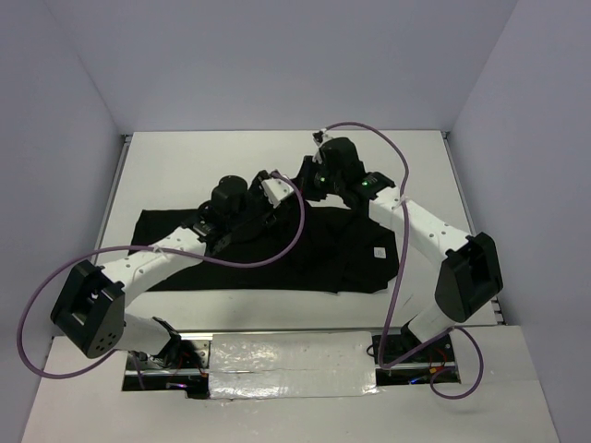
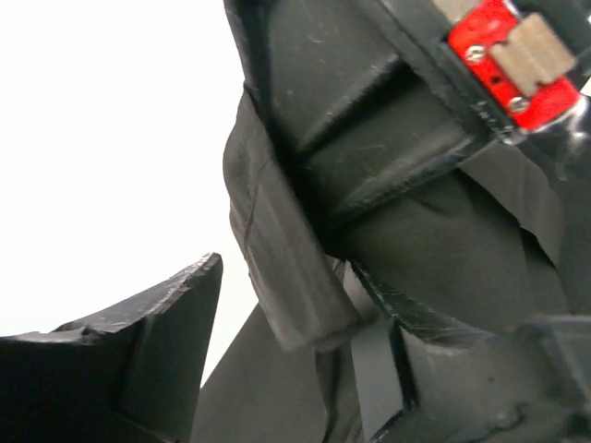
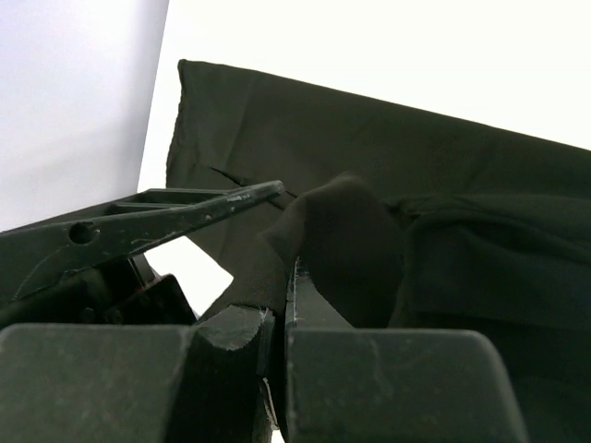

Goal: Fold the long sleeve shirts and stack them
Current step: Fold the shirt

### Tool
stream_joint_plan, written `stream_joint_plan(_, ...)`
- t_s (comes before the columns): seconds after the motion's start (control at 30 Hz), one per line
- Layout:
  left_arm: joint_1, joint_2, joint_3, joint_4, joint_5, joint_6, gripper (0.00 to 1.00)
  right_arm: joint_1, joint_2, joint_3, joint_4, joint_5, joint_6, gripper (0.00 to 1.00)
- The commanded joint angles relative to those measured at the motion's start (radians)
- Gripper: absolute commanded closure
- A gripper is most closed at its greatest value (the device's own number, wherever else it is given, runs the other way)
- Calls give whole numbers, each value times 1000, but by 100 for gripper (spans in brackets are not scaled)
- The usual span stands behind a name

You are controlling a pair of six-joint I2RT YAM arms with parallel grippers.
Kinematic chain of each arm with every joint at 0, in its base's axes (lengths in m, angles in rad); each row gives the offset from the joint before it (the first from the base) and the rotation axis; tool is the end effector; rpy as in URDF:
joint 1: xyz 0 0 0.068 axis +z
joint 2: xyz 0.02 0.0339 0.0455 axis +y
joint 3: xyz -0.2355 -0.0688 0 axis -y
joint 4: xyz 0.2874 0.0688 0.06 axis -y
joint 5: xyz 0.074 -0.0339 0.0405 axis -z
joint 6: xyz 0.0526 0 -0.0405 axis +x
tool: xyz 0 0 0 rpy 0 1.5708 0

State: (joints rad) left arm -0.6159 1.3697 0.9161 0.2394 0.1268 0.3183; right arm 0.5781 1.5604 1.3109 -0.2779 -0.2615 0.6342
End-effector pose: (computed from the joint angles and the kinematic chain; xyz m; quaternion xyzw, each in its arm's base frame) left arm 0.3071 -0.2255 0.2454 0.3854 0.6759 -0.1416 0.6120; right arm 0.3432 0.2402 0.2733 -0.0408 0.8611 0.3744 0.3417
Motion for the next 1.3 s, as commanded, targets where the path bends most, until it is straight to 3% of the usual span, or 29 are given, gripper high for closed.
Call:
stream_joint_plan(0.0, 1, -24, -36, 106, 11, 31, 34, -3, -45, -25, 23, -1, -13, 100)
stream_joint_plan(0.17, 1, -37, -45, 126, 31, 34, 55, -3, -45, -55, 28, -21, -22, 100)
stream_joint_plan(0.23, 1, -38, -43, 109, 39, 44, 80, -1, -54, -68, 54, -51, -42, 100)
stream_joint_plan(0.3, 1, -38, -39, 101, 39, 51, 97, -1, -65, -93, 72, -71, -65, 100)
stream_joint_plan(0.33, 2, -41, -33, 92, 42, 57, 99, -3, -69, -101, 83, -84, -109, 100)
stream_joint_plan(0.37, 2, -44, -7, 74, 48, 73, 100, -1, -74, -110, 82, -109, -141, 100)
stream_joint_plan(0.43, 11, -57, 39, -35, 74, 94, 100, 0, -94, -121, 59, -134, -217, 91)
stream_joint_plan(0.47, 30, -60, 108, -95, 145, 122, 100, 6, -118, -139, 48, -151, -297, 83)
stream_joint_plan(0.5, 41, -60, 153, -167, 193, 143, 100, 9, -131, -151, 36, -154, -333, 69)
stream_joint_plan(0.53, 48, -58, 194, -337, 247, 169, 100, 9, -146, -165, 14, -157, -364, 62)
stream_joint_plan(0.6, 61, -47, 334, -524, 401, 286, 100, 9, -195, -215, -3, -151, -410, 50)
stream_joint_plan(0.63, 61, -28, 380, -713, 442, 347, 100, 11, -213, -248, -23, -142, -413, 47)
stream_joint_plan(0.73, 64, 58, 576, -949, 510, 373, 100, 11, -287, -300, -55, -47, -374, 42)
stream_joint_plan(0.77, 65, 83, 678, -1098, 516, 408, 100, 9, -318, -333, -63, -18, -358, 42)
stream_joint_plan(0.87, 65, 153, 832, -1260, 501, 410, 100, 17, -361, -398, -87, 134, -277, 43)
stream_joint_plan(1.0, 56, 158, 889, -1260, 487, 338, 100, 22, -375, -444, -40, 215, -211, 45)
stream_joint_plan(1.13, 51, 157, 944, -1212, 378, 242, 100, 26, -401, -455, -15, 260, -179, 45)
stream_joint_plan(1.27, 53, 173, 1021, -1201, 242, 237, 100, 20, -413, -452, 10, 232, -195, 32)
